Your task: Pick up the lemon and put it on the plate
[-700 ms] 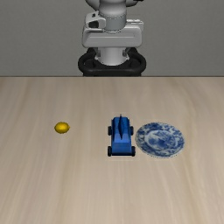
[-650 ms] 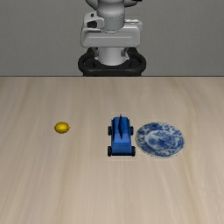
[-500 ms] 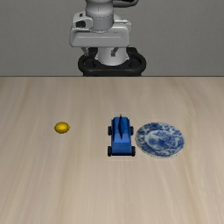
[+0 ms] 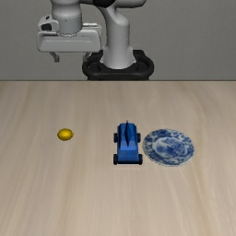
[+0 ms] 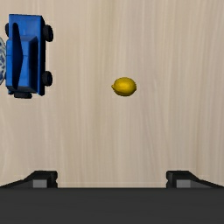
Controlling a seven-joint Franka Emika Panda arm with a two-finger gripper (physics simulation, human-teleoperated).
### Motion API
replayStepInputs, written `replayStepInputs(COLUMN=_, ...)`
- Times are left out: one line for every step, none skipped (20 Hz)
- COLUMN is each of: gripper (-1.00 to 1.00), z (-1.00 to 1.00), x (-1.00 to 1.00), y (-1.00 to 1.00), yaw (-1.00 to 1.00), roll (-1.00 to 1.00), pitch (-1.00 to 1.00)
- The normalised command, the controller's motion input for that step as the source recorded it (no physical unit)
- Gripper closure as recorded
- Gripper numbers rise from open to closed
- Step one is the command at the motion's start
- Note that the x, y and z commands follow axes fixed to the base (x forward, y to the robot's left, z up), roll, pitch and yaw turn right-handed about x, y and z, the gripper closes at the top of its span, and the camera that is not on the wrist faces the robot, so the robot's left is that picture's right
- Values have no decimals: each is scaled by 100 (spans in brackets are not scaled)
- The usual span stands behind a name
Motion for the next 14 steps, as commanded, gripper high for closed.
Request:
replayStepInputs(gripper=-100, z=0, x=100, y=0, yaw=0, roll=0, pitch=0)
replayStepInputs(gripper=-100, z=0, x=100, y=0, yaw=0, roll=0, pitch=0)
replayStepInputs(gripper=-100, z=0, x=100, y=0, yaw=0, roll=0, pitch=0)
replayStepInputs(gripper=-100, z=0, x=100, y=0, yaw=0, roll=0, pitch=0)
replayStepInputs(gripper=-100, z=0, x=100, y=0, yaw=0, roll=0, pitch=0)
replayStepInputs(gripper=-100, z=0, x=100, y=0, yaw=0, roll=0, pitch=0)
replayStepInputs(gripper=-100, z=0, x=0, y=-100, yaw=0, roll=0, pitch=0)
replayStepInputs(gripper=-100, z=0, x=0, y=-100, yaw=0, roll=0, pitch=0)
replayStepInputs(gripper=-100, z=0, x=100, y=0, yaw=0, roll=0, pitch=0)
replayStepInputs(gripper=-100, z=0, x=100, y=0, yaw=0, roll=0, pitch=0)
replayStepInputs(gripper=-100, z=0, x=100, y=0, yaw=0, roll=0, pitch=0)
replayStepInputs(gripper=-100, z=0, x=-100, y=0, yaw=0, roll=0, pitch=0)
replayStepInputs(gripper=-100, z=-100, x=0, y=0, yaw=0, roll=0, pitch=0)
replayStepInputs(gripper=-100, z=-100, x=0, y=0, yaw=0, roll=0, pitch=0)
